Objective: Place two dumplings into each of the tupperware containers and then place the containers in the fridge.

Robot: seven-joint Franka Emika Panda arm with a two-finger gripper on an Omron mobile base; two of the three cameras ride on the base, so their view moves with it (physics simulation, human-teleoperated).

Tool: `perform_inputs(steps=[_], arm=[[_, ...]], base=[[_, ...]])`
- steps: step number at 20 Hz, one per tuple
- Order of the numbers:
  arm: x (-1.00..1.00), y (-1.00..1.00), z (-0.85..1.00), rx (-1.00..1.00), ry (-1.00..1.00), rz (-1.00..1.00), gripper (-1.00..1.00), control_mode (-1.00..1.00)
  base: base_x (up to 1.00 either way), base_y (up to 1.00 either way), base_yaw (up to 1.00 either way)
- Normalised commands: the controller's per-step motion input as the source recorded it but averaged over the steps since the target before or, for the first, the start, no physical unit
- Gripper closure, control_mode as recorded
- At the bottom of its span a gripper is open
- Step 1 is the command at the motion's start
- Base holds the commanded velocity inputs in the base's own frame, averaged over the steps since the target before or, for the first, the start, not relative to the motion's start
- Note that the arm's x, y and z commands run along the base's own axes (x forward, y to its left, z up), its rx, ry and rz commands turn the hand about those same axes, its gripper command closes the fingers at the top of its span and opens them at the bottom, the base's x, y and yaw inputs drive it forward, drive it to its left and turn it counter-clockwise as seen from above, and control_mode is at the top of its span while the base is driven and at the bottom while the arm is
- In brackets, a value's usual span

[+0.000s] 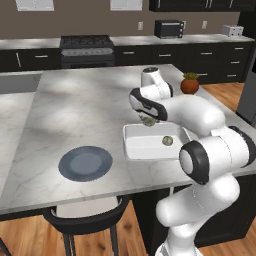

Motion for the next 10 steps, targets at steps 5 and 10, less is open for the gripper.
perform_inputs(steps=[5,10], arm=[[0.35,-0.45,-0.6,0.0,0.2,-0.15,1.0,-1.0],[0.14,-0.06,-0.95,0.0,0.03,-0.12,1.0,-1.0]], base=[[0.0,0.0,0.0],[0.0,0.0,0.0]])
